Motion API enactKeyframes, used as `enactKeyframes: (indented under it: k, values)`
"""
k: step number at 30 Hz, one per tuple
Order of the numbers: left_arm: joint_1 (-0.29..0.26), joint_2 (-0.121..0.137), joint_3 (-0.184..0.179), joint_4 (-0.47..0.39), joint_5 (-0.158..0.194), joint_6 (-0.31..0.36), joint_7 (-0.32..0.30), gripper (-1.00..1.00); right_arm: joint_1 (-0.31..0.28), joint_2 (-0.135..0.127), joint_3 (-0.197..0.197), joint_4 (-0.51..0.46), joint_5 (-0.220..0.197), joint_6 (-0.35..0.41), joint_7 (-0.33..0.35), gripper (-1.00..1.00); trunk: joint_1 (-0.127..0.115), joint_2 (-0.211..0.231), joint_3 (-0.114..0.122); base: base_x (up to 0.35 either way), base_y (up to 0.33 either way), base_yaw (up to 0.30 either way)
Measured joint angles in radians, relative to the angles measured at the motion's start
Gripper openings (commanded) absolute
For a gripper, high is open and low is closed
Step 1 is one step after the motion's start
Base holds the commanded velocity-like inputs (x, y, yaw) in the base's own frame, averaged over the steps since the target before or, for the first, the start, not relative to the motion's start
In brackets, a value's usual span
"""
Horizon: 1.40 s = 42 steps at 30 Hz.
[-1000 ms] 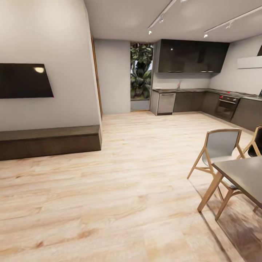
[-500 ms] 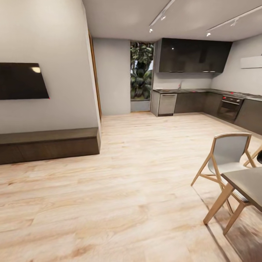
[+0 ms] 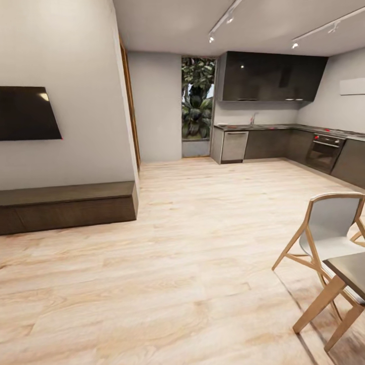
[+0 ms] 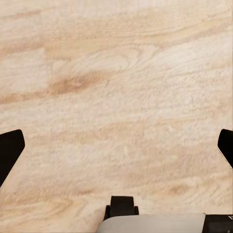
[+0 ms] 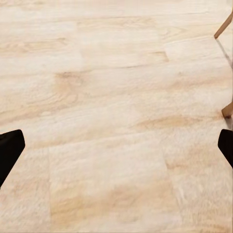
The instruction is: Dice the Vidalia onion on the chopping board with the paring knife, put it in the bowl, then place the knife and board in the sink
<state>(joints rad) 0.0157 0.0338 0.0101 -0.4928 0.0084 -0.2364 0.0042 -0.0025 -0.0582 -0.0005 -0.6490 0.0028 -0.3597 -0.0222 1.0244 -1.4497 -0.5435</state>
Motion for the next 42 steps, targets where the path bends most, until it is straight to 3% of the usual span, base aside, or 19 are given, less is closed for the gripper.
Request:
enactKeyframes:
  k: [42]
  values:
    - [0.0, -0.001, 0.0, 0.002, 0.0, 0.001, 0.0, 1.0, 0.0, 0.0, 0.0, 0.0, 0.0, -0.001, 0.0, 1.0, 0.0, 0.0, 0.0, 0.322, 0.0, 0.0]
